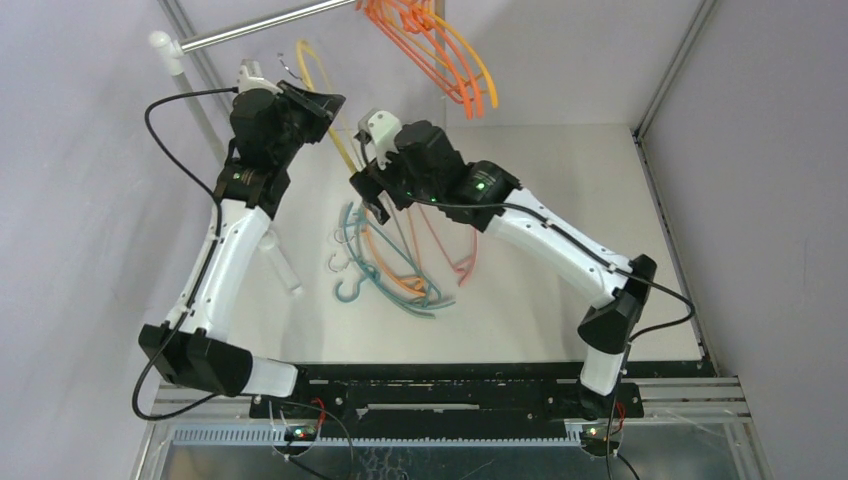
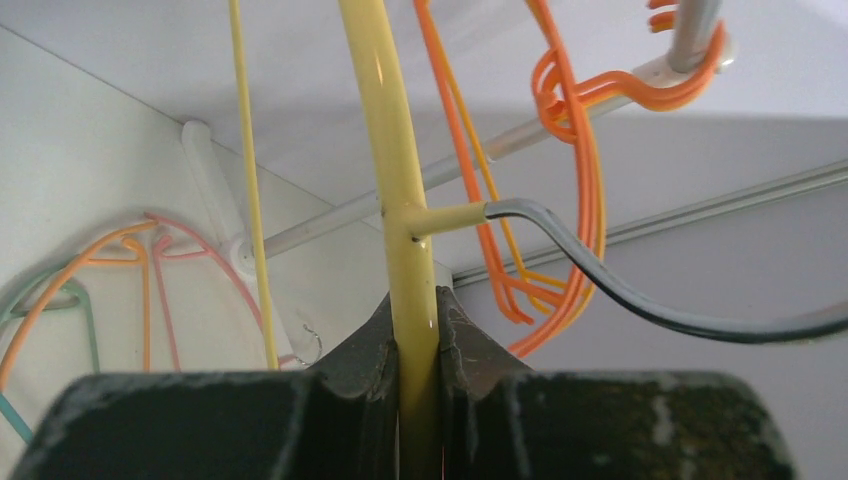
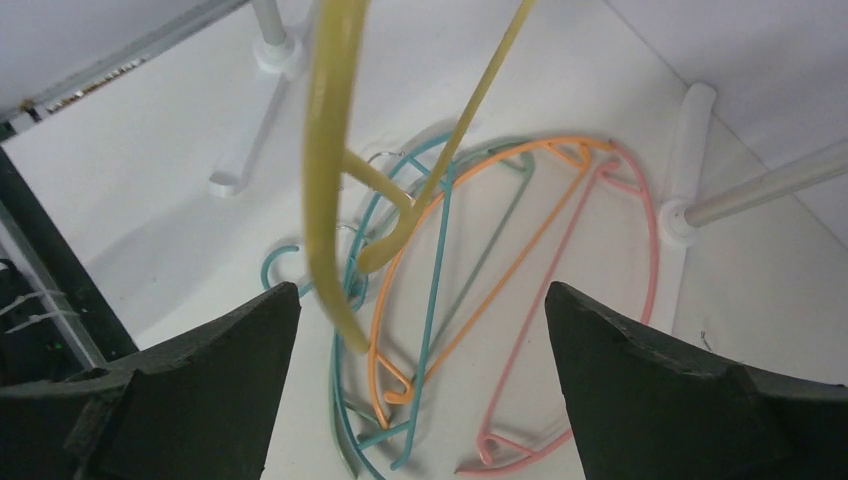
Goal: Organize the hangers
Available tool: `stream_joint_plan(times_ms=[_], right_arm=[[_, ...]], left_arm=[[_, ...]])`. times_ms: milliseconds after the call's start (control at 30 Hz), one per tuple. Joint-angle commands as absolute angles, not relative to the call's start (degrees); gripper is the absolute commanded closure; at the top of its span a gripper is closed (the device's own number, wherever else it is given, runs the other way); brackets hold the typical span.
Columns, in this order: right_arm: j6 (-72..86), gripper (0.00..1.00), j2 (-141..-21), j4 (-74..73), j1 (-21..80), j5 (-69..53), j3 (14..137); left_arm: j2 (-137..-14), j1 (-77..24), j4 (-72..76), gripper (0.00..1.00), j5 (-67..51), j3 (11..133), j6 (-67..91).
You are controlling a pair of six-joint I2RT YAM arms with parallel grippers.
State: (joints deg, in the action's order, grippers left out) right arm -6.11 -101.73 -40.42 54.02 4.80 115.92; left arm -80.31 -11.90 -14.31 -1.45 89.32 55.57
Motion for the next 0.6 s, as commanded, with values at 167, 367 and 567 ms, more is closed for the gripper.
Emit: stream_joint_plan(times_ms=[167,367,567], right_arm=[[-8.58,0.0,-103.37,-36.88,58.93,16.16,119.34],[-8.18,0.04,-103.23,-36.24,59.45,17.46,119.79],[-7.52,0.97,-103.95,-37.0,59.69,18.1,118.9]], left_arm=[[-74.97,-14.06,-12.66,1.0,-1.59,87.09,58.77],[-73.67,-15.49,-12.45,1.0,-2.44,85.84,59.4],[-71.95,-15.4,-12.39,1.0,-2.4,85.02,59.15]])
